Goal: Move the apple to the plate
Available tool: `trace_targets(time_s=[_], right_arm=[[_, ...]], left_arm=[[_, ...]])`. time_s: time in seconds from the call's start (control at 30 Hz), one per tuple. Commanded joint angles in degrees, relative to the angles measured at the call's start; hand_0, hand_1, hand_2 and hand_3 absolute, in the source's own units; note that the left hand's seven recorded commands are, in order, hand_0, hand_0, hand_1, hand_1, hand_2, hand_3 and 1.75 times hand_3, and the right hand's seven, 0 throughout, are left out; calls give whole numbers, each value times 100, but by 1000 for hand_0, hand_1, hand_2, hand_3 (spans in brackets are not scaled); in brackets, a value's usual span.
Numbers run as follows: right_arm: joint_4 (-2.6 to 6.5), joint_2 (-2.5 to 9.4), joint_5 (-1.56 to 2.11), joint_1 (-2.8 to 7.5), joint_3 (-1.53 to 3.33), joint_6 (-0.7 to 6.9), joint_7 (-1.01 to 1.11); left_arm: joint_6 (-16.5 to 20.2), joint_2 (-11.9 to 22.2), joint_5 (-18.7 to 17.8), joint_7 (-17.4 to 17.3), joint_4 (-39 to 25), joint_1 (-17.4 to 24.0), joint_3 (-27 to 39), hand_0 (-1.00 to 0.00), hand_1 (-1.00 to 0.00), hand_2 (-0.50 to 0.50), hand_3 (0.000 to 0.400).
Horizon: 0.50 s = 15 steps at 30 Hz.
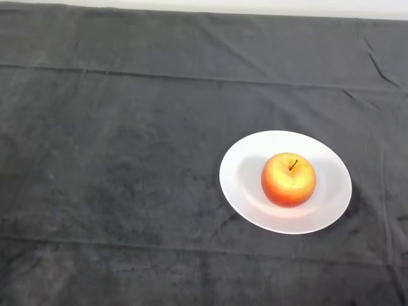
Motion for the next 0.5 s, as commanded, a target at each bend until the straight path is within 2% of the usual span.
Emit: trace_targets(time_s=[0.03,0.27,0.5], right_arm=[[-70,-23,66,27,-79,-24,26],[-76,-21,65,28,-79,-23,23],[-83,-18,65,30,-78,-21,19]], left_arm=[[71,344,103,95,-376,80,215,0,0,0,0],[301,66,351,164,-459,20,487,0,0,0,0],[423,-148,490,26,-490,-47,679,0,0,0,0]])
